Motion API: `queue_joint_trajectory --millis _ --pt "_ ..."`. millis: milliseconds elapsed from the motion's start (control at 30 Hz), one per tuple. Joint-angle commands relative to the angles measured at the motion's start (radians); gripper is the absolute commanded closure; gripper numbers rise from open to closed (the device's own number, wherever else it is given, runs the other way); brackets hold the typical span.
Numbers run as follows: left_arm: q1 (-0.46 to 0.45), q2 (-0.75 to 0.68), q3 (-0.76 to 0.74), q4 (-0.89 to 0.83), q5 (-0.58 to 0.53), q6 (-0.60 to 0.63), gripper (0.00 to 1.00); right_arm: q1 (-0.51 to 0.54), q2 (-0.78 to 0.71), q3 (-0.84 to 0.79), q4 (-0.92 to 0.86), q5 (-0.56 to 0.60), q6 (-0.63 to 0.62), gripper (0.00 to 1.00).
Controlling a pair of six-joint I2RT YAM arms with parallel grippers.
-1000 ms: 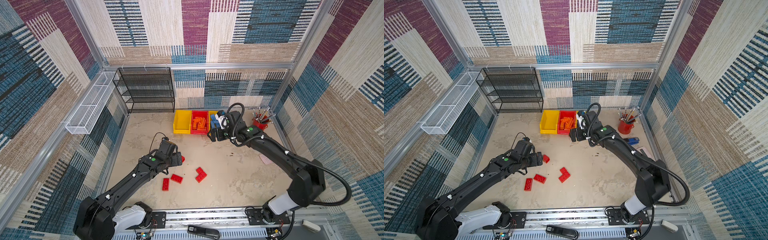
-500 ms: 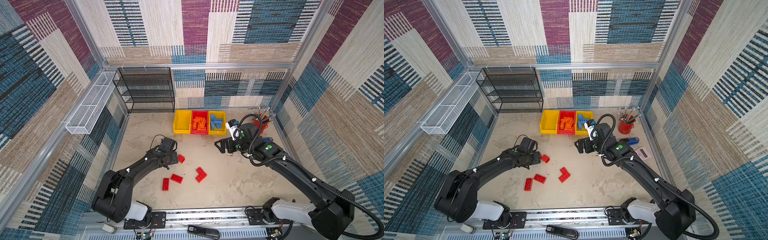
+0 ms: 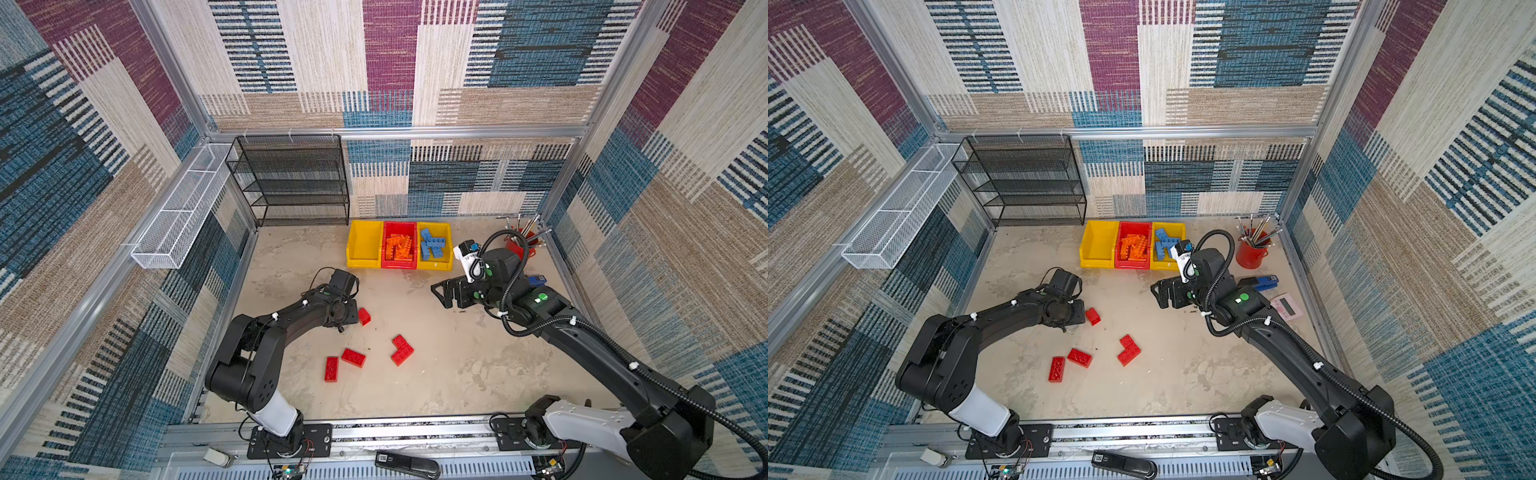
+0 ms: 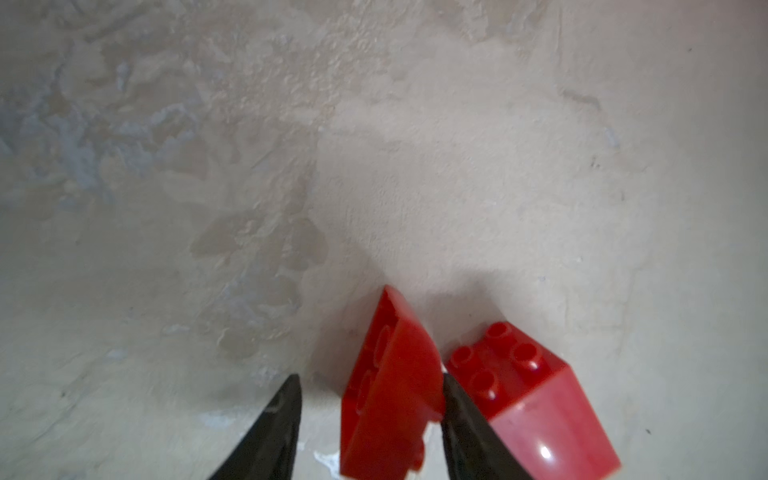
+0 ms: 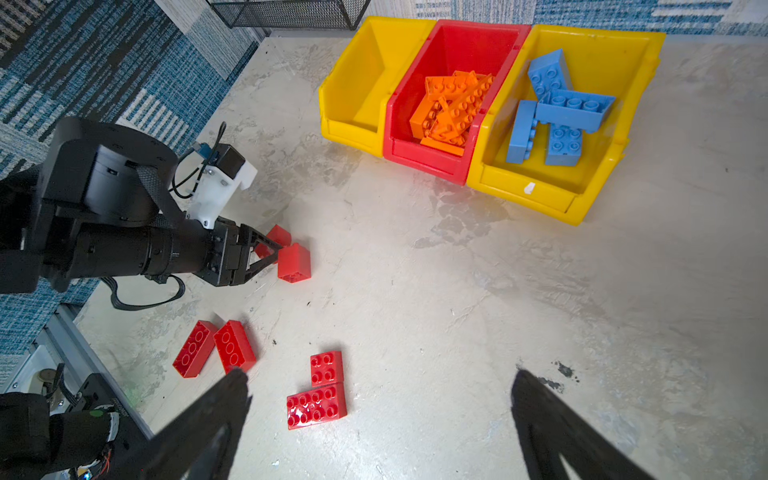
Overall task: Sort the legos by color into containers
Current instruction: 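Lift the right gripper from the bins while the left gripper grasps a red slope brick, then carry the red slope brick with the left gripper into the empty yellow bin and release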
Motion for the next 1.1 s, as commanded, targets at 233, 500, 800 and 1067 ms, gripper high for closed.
queue_joint_trajectory --millis 233,500,800,1067 --pt "0.007 0.054 0.03 0.033 0.041 0.03 0.69 -0.001 -0.009 -0.004 0.01 0.009 0.006 0.01" --pt "0.007 0.049 0.083 -0.026 0.04 0.042 0.85 0.0 -0.025 0.002 -0.005 0.019 0.016 0.01" --pt "0.006 0.007 0.201 -0.103 0.021 0.046 0.85 -0.001 -0.026 0.004 -0.001 0.02 0.016 0.01" --pt "0.007 0.122 0.452 -0.144 0.027 0.064 0.84 -0.001 -0.055 -0.008 0.008 0.049 0.019 0.01"
